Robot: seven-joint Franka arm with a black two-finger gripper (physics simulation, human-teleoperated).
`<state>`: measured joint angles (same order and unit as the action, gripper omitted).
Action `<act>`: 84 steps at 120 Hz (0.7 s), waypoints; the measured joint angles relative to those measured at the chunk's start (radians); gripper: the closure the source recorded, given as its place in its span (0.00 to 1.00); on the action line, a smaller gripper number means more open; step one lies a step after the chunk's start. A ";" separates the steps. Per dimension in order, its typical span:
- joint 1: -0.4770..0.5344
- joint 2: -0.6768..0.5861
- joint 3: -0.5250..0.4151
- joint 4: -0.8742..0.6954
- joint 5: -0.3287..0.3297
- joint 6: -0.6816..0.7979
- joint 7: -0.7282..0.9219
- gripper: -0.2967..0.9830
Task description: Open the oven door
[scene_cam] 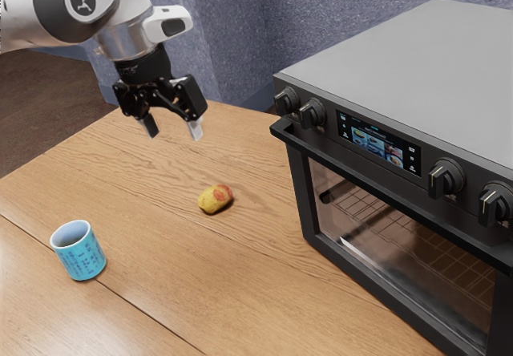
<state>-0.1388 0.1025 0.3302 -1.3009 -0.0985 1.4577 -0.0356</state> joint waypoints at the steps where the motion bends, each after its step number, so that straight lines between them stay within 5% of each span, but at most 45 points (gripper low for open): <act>1: -0.002 0.000 0.000 0.000 -0.001 -0.001 -0.001 0.23; 16: -0.022 -0.001 0.005 0.007 -0.011 -0.018 -0.011 0.23; 22: -0.027 -0.081 -0.007 0.120 -0.013 -0.037 0.006 0.23; 30: 0.120 -0.211 -0.236 0.184 -0.009 -0.063 0.146 0.23; 34: 0.066 -0.258 -0.349 0.168 0.005 -0.073 0.223 0.23; 42: -0.054 -0.473 -0.473 -0.137 -0.005 0.013 0.414 0.24; 50: -0.219 -0.576 -0.431 -0.331 -0.029 0.121 0.609 0.23; 60: -0.391 -0.559 -0.351 -0.385 -0.037 0.227 0.825 0.23; 84: -0.449 -0.459 -0.300 -0.375 -0.038 0.362 1.237 0.23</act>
<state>-0.5879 -0.3562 0.0304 -1.6761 -0.1367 1.8192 1.2015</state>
